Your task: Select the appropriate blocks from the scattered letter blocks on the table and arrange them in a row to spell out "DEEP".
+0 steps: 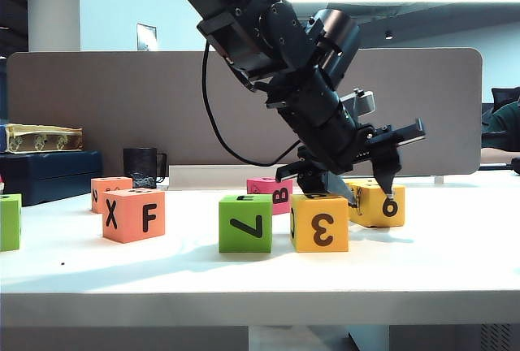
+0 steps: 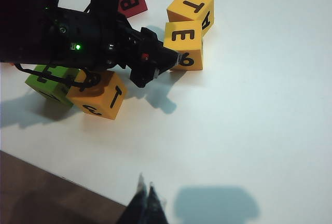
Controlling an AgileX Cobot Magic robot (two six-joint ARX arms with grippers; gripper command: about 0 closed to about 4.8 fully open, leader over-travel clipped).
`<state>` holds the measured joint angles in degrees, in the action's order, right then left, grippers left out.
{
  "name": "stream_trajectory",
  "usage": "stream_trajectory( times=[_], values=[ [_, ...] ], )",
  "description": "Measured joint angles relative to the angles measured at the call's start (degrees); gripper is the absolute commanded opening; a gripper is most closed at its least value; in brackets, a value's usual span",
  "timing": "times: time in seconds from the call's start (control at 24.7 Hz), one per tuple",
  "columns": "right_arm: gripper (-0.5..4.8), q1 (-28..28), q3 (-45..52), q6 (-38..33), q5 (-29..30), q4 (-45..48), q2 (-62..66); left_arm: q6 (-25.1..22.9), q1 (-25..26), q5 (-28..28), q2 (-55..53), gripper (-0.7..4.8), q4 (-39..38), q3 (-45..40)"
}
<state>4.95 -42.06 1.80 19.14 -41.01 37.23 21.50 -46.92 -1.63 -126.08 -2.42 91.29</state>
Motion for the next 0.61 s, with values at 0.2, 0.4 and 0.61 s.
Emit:
stream_trajectory(
  times=[0.2, 0.4, 0.61],
  values=[
    [-0.01, 0.0, 0.0, 0.02, 0.0, 0.0, 0.0, -0.52, 0.0, 2.78, -0.17, 2.41, -5.68, 4.76],
    [-0.01, 0.0, 0.0, 0.02, 0.0, 0.0, 0.0, -5.49, 0.04, 3.19, 0.17, 2.41, -14.23, 14.36],
    [-0.01, 0.0, 0.0, 0.02, 0.0, 0.0, 0.0, -11.28, 0.02, 3.61, 0.22, 2.47, -20.06, 17.44]
  ],
)
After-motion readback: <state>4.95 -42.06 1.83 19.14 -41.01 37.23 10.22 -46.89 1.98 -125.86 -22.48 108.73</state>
